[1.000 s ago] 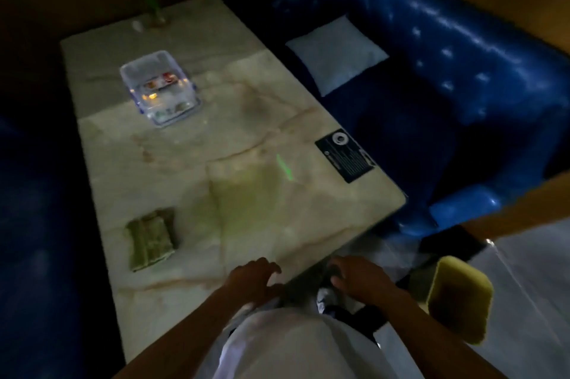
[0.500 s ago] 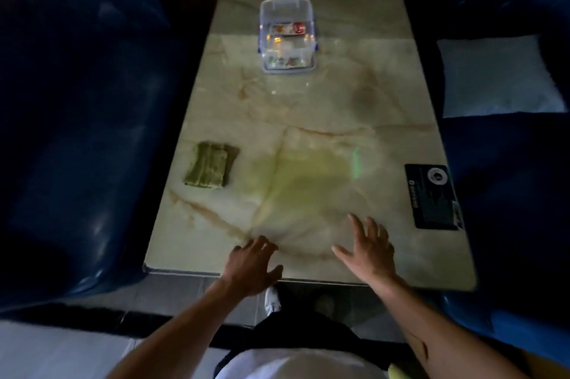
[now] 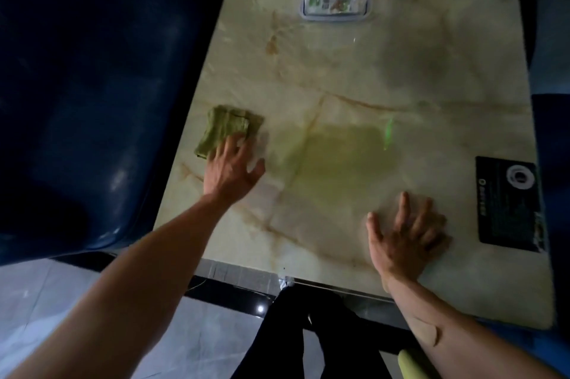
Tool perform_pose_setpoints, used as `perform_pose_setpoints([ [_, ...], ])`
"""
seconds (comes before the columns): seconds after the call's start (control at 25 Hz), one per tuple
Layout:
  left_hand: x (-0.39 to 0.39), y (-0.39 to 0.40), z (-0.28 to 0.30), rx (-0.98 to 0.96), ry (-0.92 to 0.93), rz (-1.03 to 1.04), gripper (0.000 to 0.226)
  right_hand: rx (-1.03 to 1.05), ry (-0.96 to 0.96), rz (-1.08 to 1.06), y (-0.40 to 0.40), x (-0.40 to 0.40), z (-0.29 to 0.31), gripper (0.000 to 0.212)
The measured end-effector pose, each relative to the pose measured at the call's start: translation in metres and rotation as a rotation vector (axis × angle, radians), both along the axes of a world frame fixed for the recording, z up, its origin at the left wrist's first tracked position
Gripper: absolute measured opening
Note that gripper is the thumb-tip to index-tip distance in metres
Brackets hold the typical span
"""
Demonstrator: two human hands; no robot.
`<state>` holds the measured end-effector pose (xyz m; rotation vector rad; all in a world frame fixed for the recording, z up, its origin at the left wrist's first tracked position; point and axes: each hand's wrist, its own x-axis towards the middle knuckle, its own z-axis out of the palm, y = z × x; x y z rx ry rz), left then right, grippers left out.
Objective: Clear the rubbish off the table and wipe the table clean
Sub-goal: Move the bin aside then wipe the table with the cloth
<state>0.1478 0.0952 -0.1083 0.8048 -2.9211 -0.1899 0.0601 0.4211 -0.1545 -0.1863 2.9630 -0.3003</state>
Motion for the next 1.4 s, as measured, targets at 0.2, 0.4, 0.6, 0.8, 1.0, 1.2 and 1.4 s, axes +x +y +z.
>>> perform_pose_setpoints([
  [0.2, -0.02, -0.055, -0.019, 0.05, -0.092, 0.069, 0.059, 0.062, 0.091, -0.029, 0.0, -0.001, -0.012, 0.076],
  [0.4, -0.017, -0.052, -0.045, 0.078, -0.155, 0.093, 0.068, 0.078, 0.127, -0.041, 0.0, 0.0, -0.016, 0.076],
  [0.6, -0.048, -0.038, -0.05, 0.104, -0.23, 0.147, 0.077, 0.075, 0.093, -0.06, -0.002, 0.0, -0.013, 0.078],
  [0.8, -0.101, 0.004, -0.045, 0.123, -0.228, -0.016, 0.08, 0.056, 0.077, -0.073, -0.005, -0.001, -0.01, 0.081],
  [1.0, -0.17, 0.074, -0.041, 0.091, -0.212, -0.343, 0.072, 0.078, 0.07, -0.071, -0.005, -0.002, -0.006, 0.081],
  [1.2, -0.218, 0.128, -0.037, 0.072, -0.211, -0.642, 0.061, 0.061, 0.079, -0.085, -0.007, -0.004, -0.003, 0.08],
  [1.4, -0.222, 0.139, -0.039, -0.06, -0.23, -1.011, 0.058, 0.068, 0.073, -0.081, -0.007, -0.004, -0.001, 0.081],
])
